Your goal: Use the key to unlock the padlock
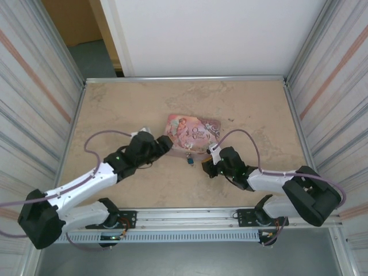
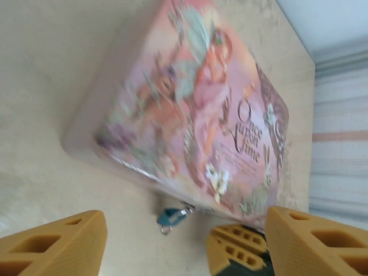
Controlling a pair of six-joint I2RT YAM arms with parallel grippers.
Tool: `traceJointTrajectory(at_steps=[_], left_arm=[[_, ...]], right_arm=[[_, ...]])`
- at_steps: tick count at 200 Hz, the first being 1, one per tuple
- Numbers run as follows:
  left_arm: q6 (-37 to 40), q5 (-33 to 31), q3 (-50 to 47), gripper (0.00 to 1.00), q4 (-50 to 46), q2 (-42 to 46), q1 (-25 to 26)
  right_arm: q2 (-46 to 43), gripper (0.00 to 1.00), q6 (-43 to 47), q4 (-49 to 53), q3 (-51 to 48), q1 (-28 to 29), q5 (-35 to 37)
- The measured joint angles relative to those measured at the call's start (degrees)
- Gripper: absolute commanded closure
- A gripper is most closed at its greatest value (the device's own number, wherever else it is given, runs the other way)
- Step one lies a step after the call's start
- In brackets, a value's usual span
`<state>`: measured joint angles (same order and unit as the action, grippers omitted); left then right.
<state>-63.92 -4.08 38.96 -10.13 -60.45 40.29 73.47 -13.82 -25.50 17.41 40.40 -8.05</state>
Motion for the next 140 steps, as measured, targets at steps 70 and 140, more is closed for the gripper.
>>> traceJointTrajectory(at_steps=[70, 140], left_arm=[[16.61, 18.91, -0.31, 0.19, 2.82, -5.86, -17.84], [25.38, 26.62, 7.85, 0.20, 3.61, -22.32, -18.34]], right_arm=[[-2.27, 0.79, -1.18, 4.72, 2.08, -5.51, -6.10], [6.27, 0.78, 0.76, 5.35, 9.25, -15.65, -13.46]])
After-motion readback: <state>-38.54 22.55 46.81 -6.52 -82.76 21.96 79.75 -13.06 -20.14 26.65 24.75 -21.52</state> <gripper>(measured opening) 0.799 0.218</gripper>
